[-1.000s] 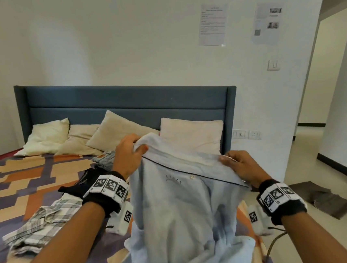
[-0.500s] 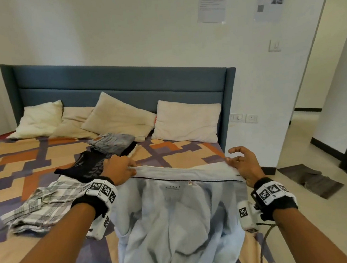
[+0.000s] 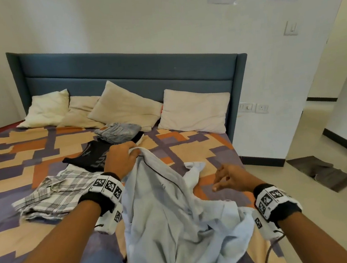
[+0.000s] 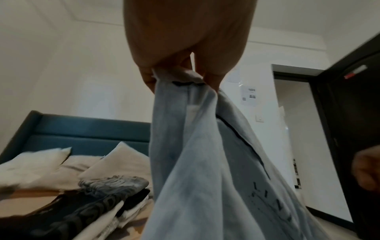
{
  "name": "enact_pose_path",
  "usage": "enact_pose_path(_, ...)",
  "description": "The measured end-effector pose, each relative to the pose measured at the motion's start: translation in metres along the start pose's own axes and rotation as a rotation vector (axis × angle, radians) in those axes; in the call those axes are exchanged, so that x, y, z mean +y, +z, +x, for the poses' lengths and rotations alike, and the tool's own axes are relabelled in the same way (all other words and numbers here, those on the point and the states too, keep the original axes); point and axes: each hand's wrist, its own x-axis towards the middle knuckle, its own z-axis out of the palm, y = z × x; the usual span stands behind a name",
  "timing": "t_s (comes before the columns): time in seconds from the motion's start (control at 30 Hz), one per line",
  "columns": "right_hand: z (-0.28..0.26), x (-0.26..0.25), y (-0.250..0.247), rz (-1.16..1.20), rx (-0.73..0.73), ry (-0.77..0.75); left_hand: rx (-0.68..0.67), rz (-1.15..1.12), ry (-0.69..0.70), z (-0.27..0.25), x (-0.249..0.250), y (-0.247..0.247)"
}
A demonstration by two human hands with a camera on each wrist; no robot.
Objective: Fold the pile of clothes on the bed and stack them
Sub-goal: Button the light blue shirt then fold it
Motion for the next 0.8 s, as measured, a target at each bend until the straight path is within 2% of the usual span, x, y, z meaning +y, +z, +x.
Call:
enact_pose_path(0.07, 0.01, -0.008, 0.011, -0.006, 0.099, 0.011, 0.022, -0.026, 0.122, -0.001, 0.012, 0.0)
enact_pose_path(0.17, 0.025, -0.036, 0.029, 0.122, 0.198, -0.026, 0.08, -0.058, 0.243, -0.002, 0.03, -0.002)
enact_pose_path(0.27, 0.04, -0.067, 0.055, 0.011, 0.143, -0.069, 0.134, -0.049, 0.288, -0.002, 0.041, -0.008)
enact_pose_path(0.37, 0.054, -0.063, 0.079, -0.098, 0.162, 0.004, 0.21, 0.019, 0.314, -0.004, 0.04, -0.022)
enact_pose_path(0.47, 0.052, -0.045, 0.074, -0.15, 0.242, 0.145, 0.218, 0.168, 0.264, -0.008, 0.027, -0.032)
enact_pose_path(0.57, 0.048, -0.039, 0.047, -0.191, 0.47, 0.267, 0.102, 0.377, 0.185, -0.022, 0.028, -0.027)
enact_pose_path(0.63, 0.046, -0.04, 0.029, -0.033, 0.632, 0.285, 0.032, 0.343, 0.085, -0.034, 0.04, -0.015)
enact_pose_path(0.67, 0.046, -0.042, 0.022, 0.099, 0.653, 0.271, -0.018, 0.245, 0.001, -0.038, 0.047, -0.008)
enact_pose_path(0.73, 0.04, -0.047, 0.012, 0.344, 0.553, 0.247, -0.103, 0.001, -0.194, -0.043, 0.061, 0.01)
enact_pose_path(0.8, 0.029, -0.057, 0.007, 0.386, 0.379, 0.161, -0.17, -0.184, -0.309, -0.05, 0.076, 0.024)
